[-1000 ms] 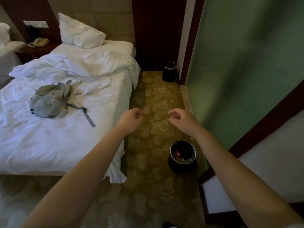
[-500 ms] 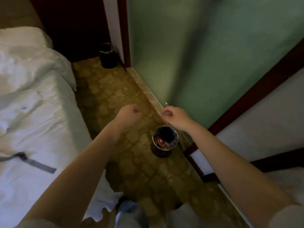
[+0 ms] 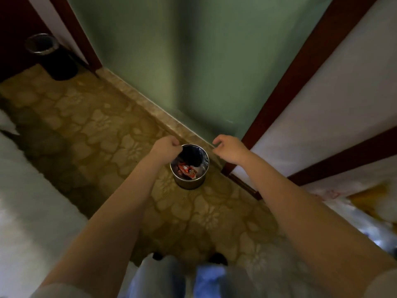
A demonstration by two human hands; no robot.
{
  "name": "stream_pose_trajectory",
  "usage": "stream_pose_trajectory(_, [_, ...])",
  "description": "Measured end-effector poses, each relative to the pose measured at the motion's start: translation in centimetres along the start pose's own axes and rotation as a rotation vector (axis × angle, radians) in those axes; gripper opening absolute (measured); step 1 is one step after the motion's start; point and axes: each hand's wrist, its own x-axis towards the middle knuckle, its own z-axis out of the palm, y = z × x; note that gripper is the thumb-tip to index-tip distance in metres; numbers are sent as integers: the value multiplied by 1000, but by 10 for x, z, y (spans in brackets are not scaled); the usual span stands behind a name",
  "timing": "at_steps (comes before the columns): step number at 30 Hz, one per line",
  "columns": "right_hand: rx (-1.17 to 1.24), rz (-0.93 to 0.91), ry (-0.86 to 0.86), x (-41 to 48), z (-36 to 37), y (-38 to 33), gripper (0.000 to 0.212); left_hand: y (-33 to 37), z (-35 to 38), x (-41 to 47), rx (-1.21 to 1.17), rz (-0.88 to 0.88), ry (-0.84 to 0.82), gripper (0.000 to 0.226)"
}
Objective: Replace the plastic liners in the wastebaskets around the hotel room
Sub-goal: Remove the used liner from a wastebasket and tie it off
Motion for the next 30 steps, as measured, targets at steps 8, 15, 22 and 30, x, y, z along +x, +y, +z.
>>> stream_pose_trajectory(8, [-14,53,60,130,117,112,35,-94,128,142,117,23,-20,36])
stream_pose_trajectory(15, [-68,40,133,230,214,189,43,-183,209,248,169,101,25,44])
stream_pose_trajectory(22, [-80,22,309,297,281,237,68,-249,265,307,117,225,269,43])
stream_pose_trajectory(30, [49,99,364,293,323,269,61,-293,308,296,-58,131,374,70])
